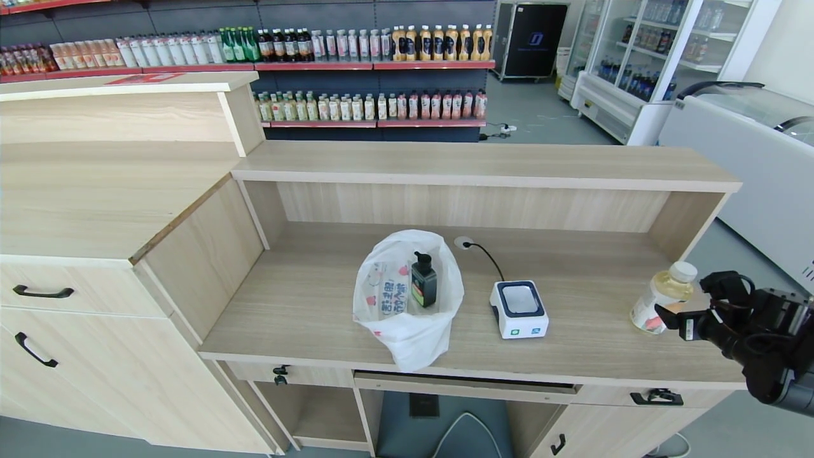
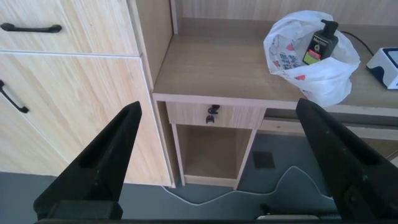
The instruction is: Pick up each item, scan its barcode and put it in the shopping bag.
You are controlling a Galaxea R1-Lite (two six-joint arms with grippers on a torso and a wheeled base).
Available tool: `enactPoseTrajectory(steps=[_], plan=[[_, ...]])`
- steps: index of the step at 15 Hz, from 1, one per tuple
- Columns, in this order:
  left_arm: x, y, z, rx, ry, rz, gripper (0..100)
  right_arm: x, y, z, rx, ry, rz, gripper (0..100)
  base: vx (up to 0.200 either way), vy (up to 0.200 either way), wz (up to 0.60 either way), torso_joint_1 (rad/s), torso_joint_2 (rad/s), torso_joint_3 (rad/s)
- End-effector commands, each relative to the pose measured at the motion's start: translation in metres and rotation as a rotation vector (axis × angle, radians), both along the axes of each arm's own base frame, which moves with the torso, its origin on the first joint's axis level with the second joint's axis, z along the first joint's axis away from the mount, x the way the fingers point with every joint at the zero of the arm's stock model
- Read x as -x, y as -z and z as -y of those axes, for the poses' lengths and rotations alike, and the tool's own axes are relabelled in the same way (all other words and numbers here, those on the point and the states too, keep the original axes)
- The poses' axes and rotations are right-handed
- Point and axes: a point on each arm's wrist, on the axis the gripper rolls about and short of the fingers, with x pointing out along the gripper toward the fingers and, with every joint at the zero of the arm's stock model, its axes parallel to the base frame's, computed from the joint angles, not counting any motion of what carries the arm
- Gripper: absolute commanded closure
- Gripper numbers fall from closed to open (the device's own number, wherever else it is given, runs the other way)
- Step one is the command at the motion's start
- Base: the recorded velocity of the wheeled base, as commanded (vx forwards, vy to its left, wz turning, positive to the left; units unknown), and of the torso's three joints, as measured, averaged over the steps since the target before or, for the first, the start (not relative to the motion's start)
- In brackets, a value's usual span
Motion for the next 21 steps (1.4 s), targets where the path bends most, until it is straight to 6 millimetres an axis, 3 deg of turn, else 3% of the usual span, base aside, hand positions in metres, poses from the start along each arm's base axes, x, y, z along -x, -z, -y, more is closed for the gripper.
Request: enactPoseTrajectory(steps=[1,7,11,17,21], plan=[[0.000,0.000,0.000,0.000,0.000,0.001,0,-0.003,0.002,-0.006,-0.018,-0.015,0.000,0,0.000,0.000,0.00,0.000,0.00,0.000],[0.000,0.000,0.000,0.000,0.000,0.001,0,-0.015,0.013,-0.025,-0.108,0.140,0.002,0,0.000,0.000,0.00,0.000,0.00,0.000],[0.000,0.000,0.000,0.000,0.000,0.001,0,-0.025,0.015,-0.041,-0.127,0.132,0.010,0,0.000,0.000,0.00,0.000,0.00,0.000],[0.000,0.000,0.000,0.000,0.000,0.001,0,-0.042,0.017,-0.036,-0.101,0.161,0.056,0,0.000,0.000,0.00,0.000,0.00,0.000],[0.000,0.000,0.000,0.000,0.000,0.001,0,-0.052,0.029,-0.034,-0.088,0.157,0.053,0,0.000,0.000,0.00,0.000,0.00,0.000]])
